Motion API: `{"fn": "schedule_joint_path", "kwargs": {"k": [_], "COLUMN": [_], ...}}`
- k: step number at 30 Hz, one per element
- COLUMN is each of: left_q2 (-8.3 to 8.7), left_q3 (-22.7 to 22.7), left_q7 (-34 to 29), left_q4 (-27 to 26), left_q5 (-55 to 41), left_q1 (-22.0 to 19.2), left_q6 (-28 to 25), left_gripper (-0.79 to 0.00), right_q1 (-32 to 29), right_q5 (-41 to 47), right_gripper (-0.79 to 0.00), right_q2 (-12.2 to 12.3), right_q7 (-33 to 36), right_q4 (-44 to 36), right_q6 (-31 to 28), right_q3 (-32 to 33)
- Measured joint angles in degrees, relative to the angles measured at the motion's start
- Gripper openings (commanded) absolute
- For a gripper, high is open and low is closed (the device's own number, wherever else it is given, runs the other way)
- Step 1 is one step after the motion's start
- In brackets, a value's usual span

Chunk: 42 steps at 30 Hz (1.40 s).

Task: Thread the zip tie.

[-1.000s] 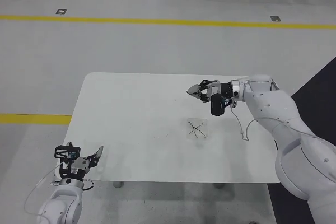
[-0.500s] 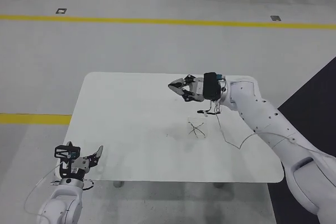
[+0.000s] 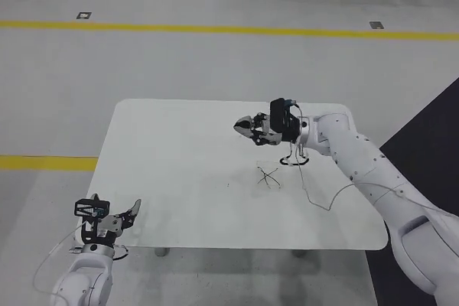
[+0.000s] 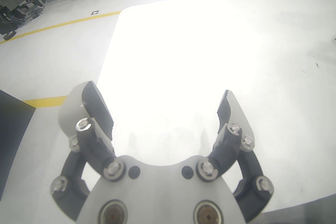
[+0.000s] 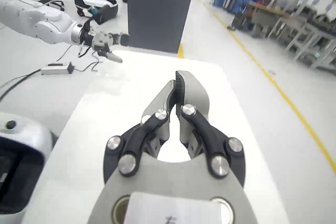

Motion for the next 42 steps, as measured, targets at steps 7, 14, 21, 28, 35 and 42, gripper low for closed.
{"fn": "schedule_joint_path", "kwargs": {"k": [7, 14, 21, 28, 35, 42], "left_q2": [0.0, 0.0, 0.0, 0.0, 0.0, 0.0], "left_q3": [0.0, 0.0, 0.0, 0.0, 0.0, 0.0], "left_q7": [0.0, 0.0, 0.0, 0.0, 0.0, 0.0], "left_q4": [0.0, 0.0, 0.0, 0.0, 0.0, 0.0], "left_q5": [0.0, 0.0, 0.0, 0.0, 0.0, 0.0], "left_q1": [0.0, 0.0, 0.0, 0.0, 0.0, 0.0], "left_q6": [0.0, 0.0, 0.0, 0.0, 0.0, 0.0], "left_gripper": [0.0, 0.0, 0.0, 0.0, 0.0, 0.0], "right_q1": [3.59, 4.66, 4.6, 4.23, 5.26, 5.32], "right_q5": [28.33, 43.09, 38.0, 35.38, 52.13, 52.49], "right_gripper": [-0.785, -0.785, -0.785, -0.785, -0.785, -0.785], "right_q2": [2.01, 2.84, 2.87, 3.35, 4.32, 4.31], "right_q7": [38.69, 52.93, 55.06, 76.36, 80.31, 80.36], "right_q4": [-1.48, -5.21, -6.69, -5.03, -6.71, -6.71], "right_q6": [0.28, 0.27, 2.75, 3.17, 6.32, 6.35], "right_q3": [-2.1, -1.78, -2.92, -6.4, -13.2, -13.29]}}
